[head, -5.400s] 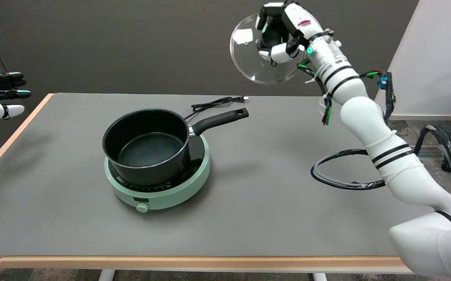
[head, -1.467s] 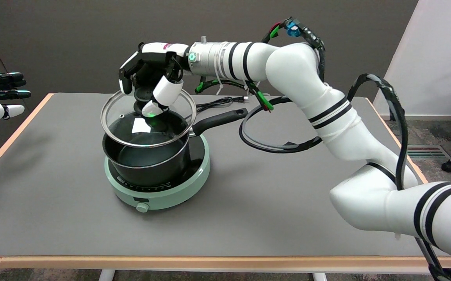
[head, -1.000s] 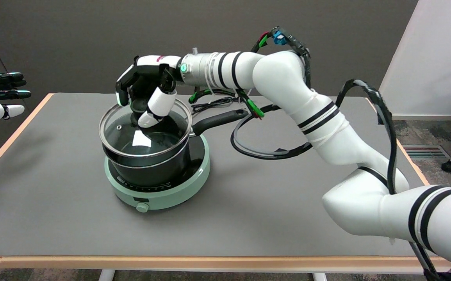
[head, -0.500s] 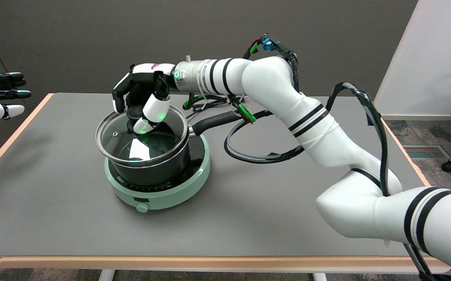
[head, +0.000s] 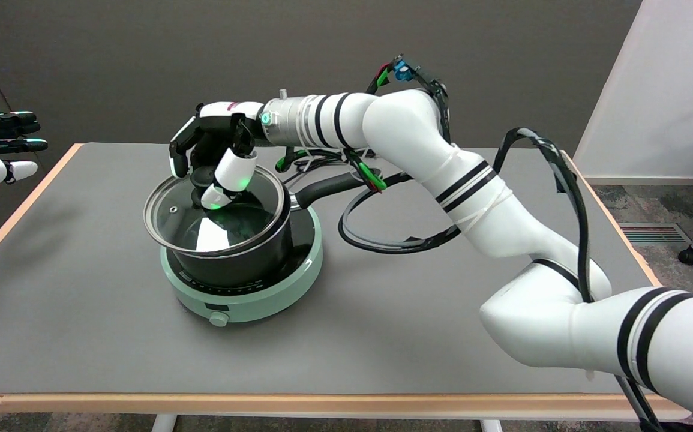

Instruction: Place the pot lid onto the soup pot.

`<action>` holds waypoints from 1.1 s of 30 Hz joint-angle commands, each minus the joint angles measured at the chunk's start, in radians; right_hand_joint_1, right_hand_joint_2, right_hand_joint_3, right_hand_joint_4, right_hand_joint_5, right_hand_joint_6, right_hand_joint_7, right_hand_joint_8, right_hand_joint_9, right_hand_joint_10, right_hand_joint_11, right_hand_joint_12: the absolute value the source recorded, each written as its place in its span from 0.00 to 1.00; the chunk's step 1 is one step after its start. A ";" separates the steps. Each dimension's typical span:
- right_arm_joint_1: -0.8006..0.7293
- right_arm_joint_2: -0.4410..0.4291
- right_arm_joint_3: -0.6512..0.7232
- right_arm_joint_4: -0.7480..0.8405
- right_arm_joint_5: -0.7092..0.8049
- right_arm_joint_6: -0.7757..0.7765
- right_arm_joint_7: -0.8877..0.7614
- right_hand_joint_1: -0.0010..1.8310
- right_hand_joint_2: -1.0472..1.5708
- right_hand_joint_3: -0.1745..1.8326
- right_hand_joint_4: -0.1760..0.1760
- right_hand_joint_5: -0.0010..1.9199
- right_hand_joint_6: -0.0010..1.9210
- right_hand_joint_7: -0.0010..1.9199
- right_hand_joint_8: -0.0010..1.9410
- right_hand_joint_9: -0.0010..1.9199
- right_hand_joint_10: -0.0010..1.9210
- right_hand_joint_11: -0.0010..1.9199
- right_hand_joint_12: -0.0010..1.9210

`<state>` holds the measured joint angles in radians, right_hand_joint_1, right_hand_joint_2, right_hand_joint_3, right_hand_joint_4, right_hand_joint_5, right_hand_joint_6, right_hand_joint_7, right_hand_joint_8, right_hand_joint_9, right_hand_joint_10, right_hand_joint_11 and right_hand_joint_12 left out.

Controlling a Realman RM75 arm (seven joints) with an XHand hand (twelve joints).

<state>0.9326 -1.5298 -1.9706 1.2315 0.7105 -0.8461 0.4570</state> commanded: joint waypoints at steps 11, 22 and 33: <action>-0.005 -0.009 0.006 -0.018 -0.007 0.006 0.004 0.83 0.69 0.47 0.87 0.35 0.67 0.47 0.65 0.44 0.82 0.43 1.00; -0.007 -0.007 0.009 -0.014 -0.002 0.008 0.003 0.83 0.69 0.47 0.86 0.35 0.67 0.47 0.66 0.44 0.82 0.43 1.00; -0.010 -0.003 0.009 -0.011 0.001 0.013 0.003 0.82 0.69 0.48 0.86 0.35 0.68 0.46 0.67 0.44 0.84 0.43 1.00</action>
<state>0.9269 -1.5370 -1.9636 1.2170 0.7076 -0.8399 0.4598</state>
